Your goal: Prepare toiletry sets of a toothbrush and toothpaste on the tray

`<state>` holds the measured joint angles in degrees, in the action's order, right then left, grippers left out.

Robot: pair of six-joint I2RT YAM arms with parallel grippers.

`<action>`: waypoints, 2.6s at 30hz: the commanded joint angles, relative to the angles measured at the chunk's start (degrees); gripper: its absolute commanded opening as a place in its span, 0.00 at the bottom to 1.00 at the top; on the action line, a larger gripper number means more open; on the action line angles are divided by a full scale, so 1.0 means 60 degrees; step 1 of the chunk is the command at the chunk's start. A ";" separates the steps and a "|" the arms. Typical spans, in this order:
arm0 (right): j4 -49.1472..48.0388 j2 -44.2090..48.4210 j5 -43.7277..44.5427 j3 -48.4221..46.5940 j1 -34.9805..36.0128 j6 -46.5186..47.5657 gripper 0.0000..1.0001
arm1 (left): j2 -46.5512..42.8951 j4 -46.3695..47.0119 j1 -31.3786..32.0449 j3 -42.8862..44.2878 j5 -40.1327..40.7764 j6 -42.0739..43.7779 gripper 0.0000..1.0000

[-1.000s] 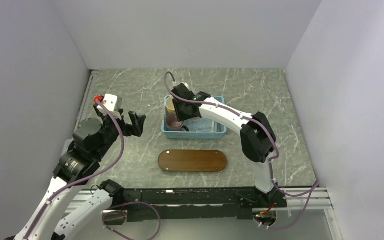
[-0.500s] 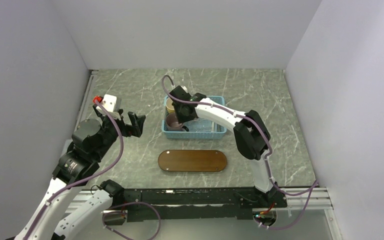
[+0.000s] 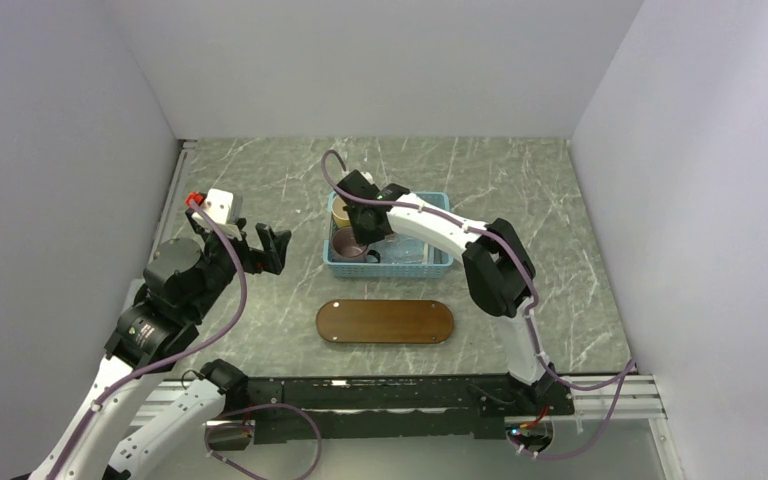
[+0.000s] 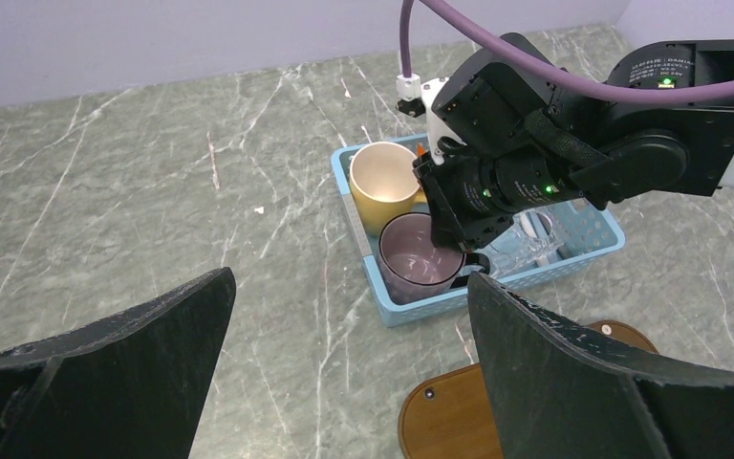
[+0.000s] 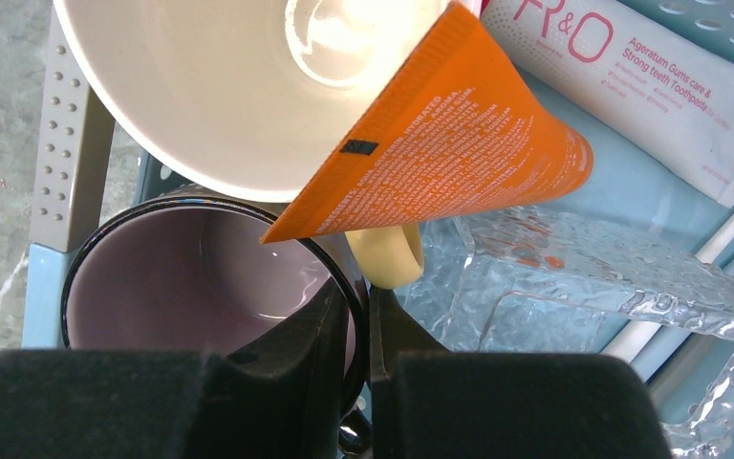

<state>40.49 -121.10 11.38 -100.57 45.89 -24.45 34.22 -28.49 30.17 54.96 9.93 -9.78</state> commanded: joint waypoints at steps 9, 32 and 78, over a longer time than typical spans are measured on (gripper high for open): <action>0.0058 0.0821 0.0180 -0.0698 -0.0009 -0.0436 0.00 | -0.0092 0.0183 -0.0033 0.0000 -0.0032 -0.0025 0.99; 0.0583 0.3188 0.0412 -0.0219 0.0168 -0.0339 0.00 | -0.0041 0.0173 -0.0034 -0.0005 0.0007 -0.0058 0.99; 0.0854 0.9299 -0.0035 0.7493 0.0244 0.0341 0.00 | 0.0230 0.0118 -0.0037 -0.0005 0.0162 -0.0012 0.99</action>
<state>51.44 -67.18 10.85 -56.64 47.20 -20.34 35.16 -28.53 30.17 54.96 10.39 -9.78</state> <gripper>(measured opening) 0.130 0.992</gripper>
